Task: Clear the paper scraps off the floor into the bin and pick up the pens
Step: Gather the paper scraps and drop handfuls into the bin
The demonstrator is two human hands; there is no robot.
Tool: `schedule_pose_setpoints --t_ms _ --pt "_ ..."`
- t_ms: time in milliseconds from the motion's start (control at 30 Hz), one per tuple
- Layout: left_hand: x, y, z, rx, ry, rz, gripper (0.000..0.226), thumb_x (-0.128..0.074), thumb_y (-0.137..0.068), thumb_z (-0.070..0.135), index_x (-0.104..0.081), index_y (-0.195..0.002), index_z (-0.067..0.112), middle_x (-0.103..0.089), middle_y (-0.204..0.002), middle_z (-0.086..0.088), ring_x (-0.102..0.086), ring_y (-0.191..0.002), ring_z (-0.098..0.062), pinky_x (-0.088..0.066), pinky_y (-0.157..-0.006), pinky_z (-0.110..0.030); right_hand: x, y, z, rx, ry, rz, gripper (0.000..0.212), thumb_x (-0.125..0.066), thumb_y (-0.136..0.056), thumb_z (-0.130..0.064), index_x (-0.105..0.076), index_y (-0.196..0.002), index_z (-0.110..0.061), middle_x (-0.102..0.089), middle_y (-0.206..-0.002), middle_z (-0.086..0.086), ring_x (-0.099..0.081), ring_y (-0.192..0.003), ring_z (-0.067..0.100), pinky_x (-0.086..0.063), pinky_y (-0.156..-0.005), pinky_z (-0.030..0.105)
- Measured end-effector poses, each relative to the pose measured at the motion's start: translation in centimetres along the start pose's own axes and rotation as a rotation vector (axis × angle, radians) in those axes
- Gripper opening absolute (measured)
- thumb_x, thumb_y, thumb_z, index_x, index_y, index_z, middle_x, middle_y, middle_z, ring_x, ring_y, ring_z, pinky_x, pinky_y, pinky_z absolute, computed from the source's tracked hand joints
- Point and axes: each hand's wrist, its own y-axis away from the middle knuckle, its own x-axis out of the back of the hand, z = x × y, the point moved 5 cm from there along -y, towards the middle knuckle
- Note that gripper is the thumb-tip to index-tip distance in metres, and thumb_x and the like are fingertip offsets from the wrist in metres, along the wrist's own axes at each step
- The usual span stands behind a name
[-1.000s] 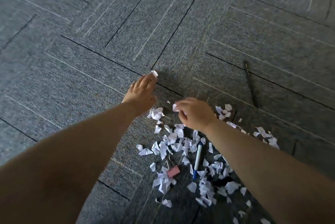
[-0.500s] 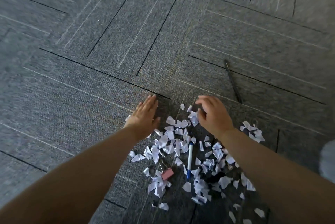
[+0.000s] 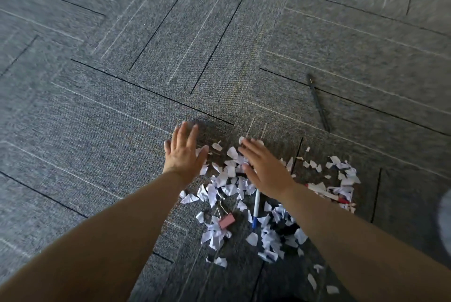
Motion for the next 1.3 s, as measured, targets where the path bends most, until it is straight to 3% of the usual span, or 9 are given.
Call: schedule_pose_setpoints --t_ms 200,300,433,567,733,833,967,1100,1300 --pt "-1.1 2.3 2.3 -0.173 0.089 -0.121 0.061 -0.024 -0.095 0.044 0.003 -0.144 0.020 0.016 -0.152 0.000 0.021 -0.133 -0.010 0.009 -0.109 -0.033 2.3 1.9 0.3 -0.020 -0.057 0.177 0.044 -0.029 -0.093 -0.028 -0.046 -0.130 -0.011 -0.046 -0.139 0.009 -0.050 -0.120 0.025 -0.050 -0.089 0.035" --pt "-2.1 4.2 4.1 -0.272 0.095 -0.179 0.058 -0.028 -0.095 0.041 -0.003 -0.144 0.024 0.008 -0.153 0.007 0.011 -0.136 -0.009 -0.002 -0.113 -0.038 3.4 3.1 1.4 -0.110 -0.027 0.254 0.045 -0.028 -0.092 -0.029 -0.047 -0.127 -0.010 -0.050 -0.134 0.012 -0.047 -0.122 0.029 -0.040 -0.096 0.033" --pt "-2.2 5.7 6.1 -0.378 0.016 -0.121 0.054 -0.034 -0.093 0.038 -0.011 -0.142 0.029 -0.008 -0.152 0.006 -0.011 -0.138 -0.012 -0.036 -0.106 -0.043 3.9 6.1 3.5 -0.253 0.031 0.339 0.047 -0.031 -0.090 -0.031 -0.044 -0.129 -0.009 -0.049 -0.135 0.013 -0.043 -0.125 0.029 -0.031 -0.106 0.042" --pt "-3.1 5.6 5.3 -0.389 -0.249 -0.085 0.080 -0.008 -0.073 0.067 0.021 -0.138 0.029 0.021 -0.151 -0.002 0.022 -0.136 -0.022 0.008 -0.112 -0.048 3.9 10.6 7.1 -0.551 0.101 0.388 0.052 -0.033 -0.088 -0.038 -0.040 -0.133 -0.015 -0.040 -0.143 0.012 -0.030 -0.133 0.034 -0.015 -0.109 0.056" --pt "-4.9 4.3 5.7 -0.328 -0.346 -0.224 0.094 -0.008 -0.063 0.083 0.037 -0.128 0.032 0.042 -0.138 -0.005 0.036 -0.128 -0.036 0.017 -0.101 -0.060 3.3 14.3 10.5 -0.892 0.053 0.260 0.061 -0.038 -0.093 -0.044 -0.016 -0.144 -0.019 -0.009 -0.154 0.015 -0.005 -0.140 0.037 -0.010 -0.111 0.059" --pt "-5.2 3.6 7.7 -0.381 -0.356 -0.224 0.085 0.003 -0.064 0.078 0.039 -0.126 0.033 0.042 -0.138 -0.006 0.034 -0.128 -0.036 0.016 -0.104 -0.058 2.6 13.8 10.5 -0.832 0.009 0.193 0.064 -0.033 -0.093 -0.048 -0.008 -0.145 -0.021 -0.002 -0.155 0.013 0.002 -0.141 0.034 -0.006 -0.115 0.051" --pt "-4.9 3.0 10.3 -0.436 -0.357 -0.207 0.076 -0.014 -0.083 0.066 0.037 -0.126 0.030 0.041 -0.137 -0.006 0.031 -0.131 -0.032 0.016 -0.106 -0.047 2.7 11.4 8.7 -0.638 -0.094 0.178 0.066 -0.032 -0.093 -0.050 -0.005 -0.146 -0.021 0.001 -0.156 0.007 0.008 -0.142 0.027 -0.001 -0.116 0.042" --pt "-4.9 2.2 11.4 -0.448 -0.345 -0.206 0.074 -0.023 -0.089 0.059 0.033 -0.128 0.031 0.037 -0.141 -0.005 0.034 -0.128 -0.026 0.012 -0.107 -0.043 2.6 8.9 7.9 -0.501 0.088 0.020 0.096 -0.024 -0.072 -0.080 0.009 -0.144 -0.026 0.007 -0.156 0.005 0.010 -0.141 0.029 -0.001 -0.116 0.047" --pt "-4.3 1.1 11.6 -0.410 -0.366 -0.156 0.067 -0.018 -0.090 0.059 0.031 -0.130 0.035 0.037 -0.140 -0.002 0.036 -0.127 -0.029 0.018 -0.101 -0.045 1.7 5.7 5.3 -0.184 0.200 -0.168 0.123 -0.061 -0.060 -0.073 0.026 -0.137 -0.032 0.024 -0.152 0.001 0.022 -0.138 0.025 0.013 -0.109 0.045"
